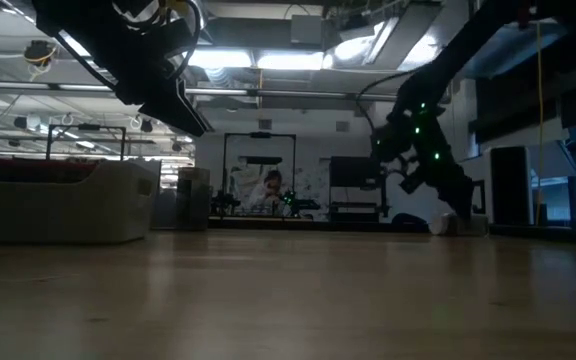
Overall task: Sort spices by type
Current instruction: Put the top white seasoning can into the bottom left transparent bin
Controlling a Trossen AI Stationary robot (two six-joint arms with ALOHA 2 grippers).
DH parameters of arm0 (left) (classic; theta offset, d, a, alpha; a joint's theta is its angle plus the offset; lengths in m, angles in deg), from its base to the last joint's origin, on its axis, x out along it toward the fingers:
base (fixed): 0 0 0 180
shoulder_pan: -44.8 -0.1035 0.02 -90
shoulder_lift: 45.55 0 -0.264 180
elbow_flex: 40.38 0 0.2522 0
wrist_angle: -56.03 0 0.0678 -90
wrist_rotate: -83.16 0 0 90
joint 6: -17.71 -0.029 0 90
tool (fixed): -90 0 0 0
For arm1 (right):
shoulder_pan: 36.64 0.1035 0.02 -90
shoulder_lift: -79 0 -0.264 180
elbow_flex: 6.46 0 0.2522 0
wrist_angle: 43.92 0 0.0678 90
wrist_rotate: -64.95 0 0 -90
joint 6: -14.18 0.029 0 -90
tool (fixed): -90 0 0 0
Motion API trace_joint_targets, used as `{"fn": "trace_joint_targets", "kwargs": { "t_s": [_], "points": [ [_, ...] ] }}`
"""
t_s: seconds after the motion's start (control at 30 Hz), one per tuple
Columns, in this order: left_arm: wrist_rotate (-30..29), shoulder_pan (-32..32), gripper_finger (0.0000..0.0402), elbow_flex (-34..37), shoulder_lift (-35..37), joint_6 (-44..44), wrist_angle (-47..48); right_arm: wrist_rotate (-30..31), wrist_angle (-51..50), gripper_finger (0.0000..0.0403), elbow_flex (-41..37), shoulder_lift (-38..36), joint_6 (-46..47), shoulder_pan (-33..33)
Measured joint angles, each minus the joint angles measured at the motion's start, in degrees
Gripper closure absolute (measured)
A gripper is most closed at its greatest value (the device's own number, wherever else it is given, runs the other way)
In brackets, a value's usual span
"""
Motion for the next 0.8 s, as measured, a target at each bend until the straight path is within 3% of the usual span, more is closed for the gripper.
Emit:
{"fn": "trace_joint_targets", "kwargs": {
  "t_s": [0.27,0.63,0.8],
  "points": [
    [0.0,0.0,0.0163,0.0,0.0,0.0,0.0,4.3,0.3,0.0046,0.0,4.4,-2.2,0.0],
    [0.0,0.0,0.0163,0.0,0.0,0.0,0.0,3.1,2.6,0.0183,0.0,4.5,-8.0,0.0],
    [0.0,0.0,0.0163,0.0,0.0,-0.1,0.0,3.8,3.3,0.0191,0.1,4.4,-9.1,0.2]
  ]
}}
